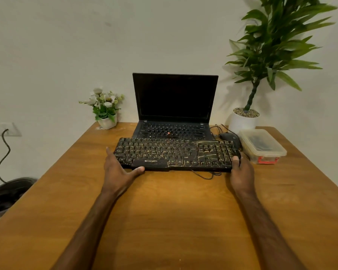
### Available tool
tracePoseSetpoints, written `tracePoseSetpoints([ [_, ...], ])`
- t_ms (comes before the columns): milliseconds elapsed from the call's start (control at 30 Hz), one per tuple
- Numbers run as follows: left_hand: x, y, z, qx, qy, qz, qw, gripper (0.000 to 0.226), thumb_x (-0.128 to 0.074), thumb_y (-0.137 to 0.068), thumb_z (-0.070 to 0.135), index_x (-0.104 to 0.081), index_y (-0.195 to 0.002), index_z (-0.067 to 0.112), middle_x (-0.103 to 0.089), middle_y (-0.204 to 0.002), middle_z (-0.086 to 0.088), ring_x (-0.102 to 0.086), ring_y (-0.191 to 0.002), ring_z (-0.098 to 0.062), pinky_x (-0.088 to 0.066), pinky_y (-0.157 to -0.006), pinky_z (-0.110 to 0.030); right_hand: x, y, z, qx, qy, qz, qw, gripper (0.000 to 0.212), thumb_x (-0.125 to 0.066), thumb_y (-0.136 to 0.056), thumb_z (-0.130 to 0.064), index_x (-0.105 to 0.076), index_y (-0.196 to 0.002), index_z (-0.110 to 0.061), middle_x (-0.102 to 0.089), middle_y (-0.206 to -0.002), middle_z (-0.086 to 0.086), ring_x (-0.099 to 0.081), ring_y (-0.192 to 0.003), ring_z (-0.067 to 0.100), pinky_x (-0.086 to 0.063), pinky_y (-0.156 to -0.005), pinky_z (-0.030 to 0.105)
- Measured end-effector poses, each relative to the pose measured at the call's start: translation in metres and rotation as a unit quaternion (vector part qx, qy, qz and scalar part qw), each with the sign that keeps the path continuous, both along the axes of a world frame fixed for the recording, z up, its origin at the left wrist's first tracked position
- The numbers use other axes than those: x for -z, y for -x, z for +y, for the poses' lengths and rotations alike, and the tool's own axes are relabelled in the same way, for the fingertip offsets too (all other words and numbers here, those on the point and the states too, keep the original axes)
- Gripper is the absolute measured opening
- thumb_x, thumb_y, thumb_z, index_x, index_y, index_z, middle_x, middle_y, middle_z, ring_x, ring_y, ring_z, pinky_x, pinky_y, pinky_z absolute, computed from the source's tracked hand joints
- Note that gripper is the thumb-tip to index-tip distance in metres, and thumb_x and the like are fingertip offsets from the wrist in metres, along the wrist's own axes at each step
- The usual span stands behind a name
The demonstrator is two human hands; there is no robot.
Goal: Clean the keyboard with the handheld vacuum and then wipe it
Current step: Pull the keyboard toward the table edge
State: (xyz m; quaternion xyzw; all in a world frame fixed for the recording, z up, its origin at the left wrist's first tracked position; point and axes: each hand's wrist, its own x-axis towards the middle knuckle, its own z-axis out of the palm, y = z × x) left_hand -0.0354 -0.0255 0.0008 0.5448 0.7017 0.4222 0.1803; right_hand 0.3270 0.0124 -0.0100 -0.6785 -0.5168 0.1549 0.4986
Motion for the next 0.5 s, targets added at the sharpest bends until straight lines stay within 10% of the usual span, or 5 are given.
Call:
tracePoseSetpoints([
  [133, 0.005, 0.0, -0.051, 0.016, 0.0, 0.002, 1.0, 0.146, -0.091, -0.063, 0.044, 0.015, -0.158, 0.012, -0.009, -0.166, -0.014, -0.015, -0.151, -0.031, -0.022, -0.121, -0.044, -0.008, -0.007, -0.049, -0.032, -0.039, 0.008, 0.999, 0.034, -0.036, -0.106, -0.025, -0.054, -0.13, -0.009, -0.059, -0.121, 0.006, -0.053, -0.113, 0.023, -0.044, -0.098, 0.039],
  [500, 0.003, -0.002, -0.15, 0.044, 0.03, 0.05, 0.997, 0.132, -0.08, -0.076, 0.049, 0.016, -0.157, 0.008, -0.01, -0.166, -0.017, -0.023, -0.149, -0.031, -0.031, -0.116, -0.045, 0.009, -0.027, -0.131, -0.017, -0.004, -0.063, 0.998, 0.047, -0.027, -0.104, -0.039, -0.054, -0.131, -0.011, -0.06, -0.12, 0.009, -0.051, -0.115, 0.03, -0.045, -0.1, 0.047],
])
